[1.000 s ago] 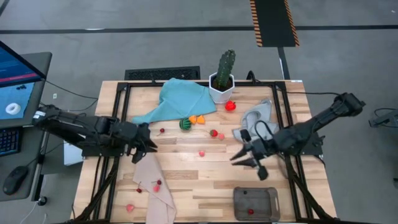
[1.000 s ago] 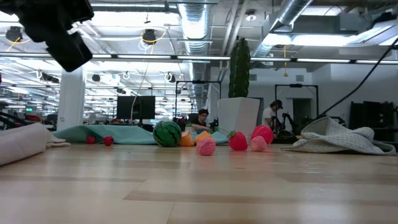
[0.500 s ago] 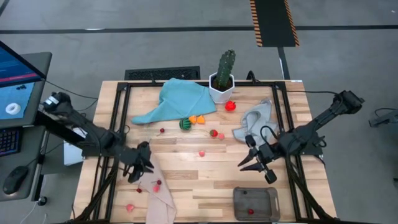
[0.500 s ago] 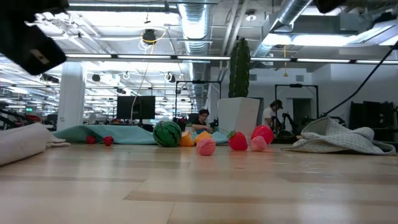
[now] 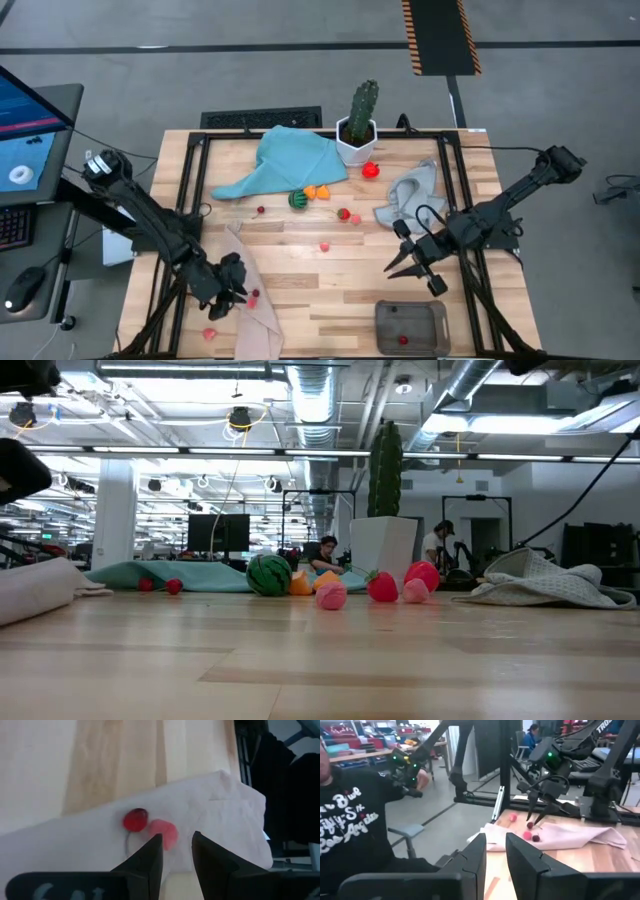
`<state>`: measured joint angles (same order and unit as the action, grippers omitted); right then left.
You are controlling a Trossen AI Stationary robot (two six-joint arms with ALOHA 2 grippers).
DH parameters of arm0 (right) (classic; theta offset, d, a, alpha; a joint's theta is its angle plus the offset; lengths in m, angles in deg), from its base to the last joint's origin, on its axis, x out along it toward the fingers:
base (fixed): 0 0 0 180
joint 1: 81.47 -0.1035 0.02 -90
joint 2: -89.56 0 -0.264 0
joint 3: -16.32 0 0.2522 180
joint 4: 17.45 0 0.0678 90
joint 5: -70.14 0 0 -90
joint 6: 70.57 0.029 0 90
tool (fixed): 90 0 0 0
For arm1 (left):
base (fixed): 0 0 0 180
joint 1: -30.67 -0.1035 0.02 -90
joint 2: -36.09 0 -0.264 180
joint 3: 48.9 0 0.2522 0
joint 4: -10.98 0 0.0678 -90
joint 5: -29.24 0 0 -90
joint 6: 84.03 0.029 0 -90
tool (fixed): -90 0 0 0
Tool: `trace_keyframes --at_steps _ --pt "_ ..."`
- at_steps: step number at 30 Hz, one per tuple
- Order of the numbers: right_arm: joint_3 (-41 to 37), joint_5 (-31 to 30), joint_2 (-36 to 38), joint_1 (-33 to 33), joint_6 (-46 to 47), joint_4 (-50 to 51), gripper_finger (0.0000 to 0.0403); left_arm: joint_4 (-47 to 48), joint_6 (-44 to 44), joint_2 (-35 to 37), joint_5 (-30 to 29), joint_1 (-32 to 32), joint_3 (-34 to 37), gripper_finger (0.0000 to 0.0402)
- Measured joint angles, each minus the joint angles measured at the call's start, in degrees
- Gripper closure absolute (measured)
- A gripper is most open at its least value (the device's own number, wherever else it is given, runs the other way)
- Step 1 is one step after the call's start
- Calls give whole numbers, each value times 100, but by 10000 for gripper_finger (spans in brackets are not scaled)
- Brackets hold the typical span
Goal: Pick and placing Produce into tupperware
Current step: Put the peach into the black bin
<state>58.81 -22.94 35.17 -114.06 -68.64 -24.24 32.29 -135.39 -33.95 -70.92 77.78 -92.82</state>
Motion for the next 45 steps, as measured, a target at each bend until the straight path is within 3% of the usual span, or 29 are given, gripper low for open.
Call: trace_keyframes --at_steps 6,16,32,45 --pt "-2 -1 -118 48 108 18 305 -392 -314 -397 -74 68 0 268" --pt "-2 7 -122 -107 160 40 305 -472 -717 -474 -148 315 0 213" --pt "-2 8 -122 -188 259 54 305 -607 -755 -1452 -561 378 2 209" --pt "-2 8 -122 -188 263 79 305 -750 -668 -1431 -704 363 2 216"
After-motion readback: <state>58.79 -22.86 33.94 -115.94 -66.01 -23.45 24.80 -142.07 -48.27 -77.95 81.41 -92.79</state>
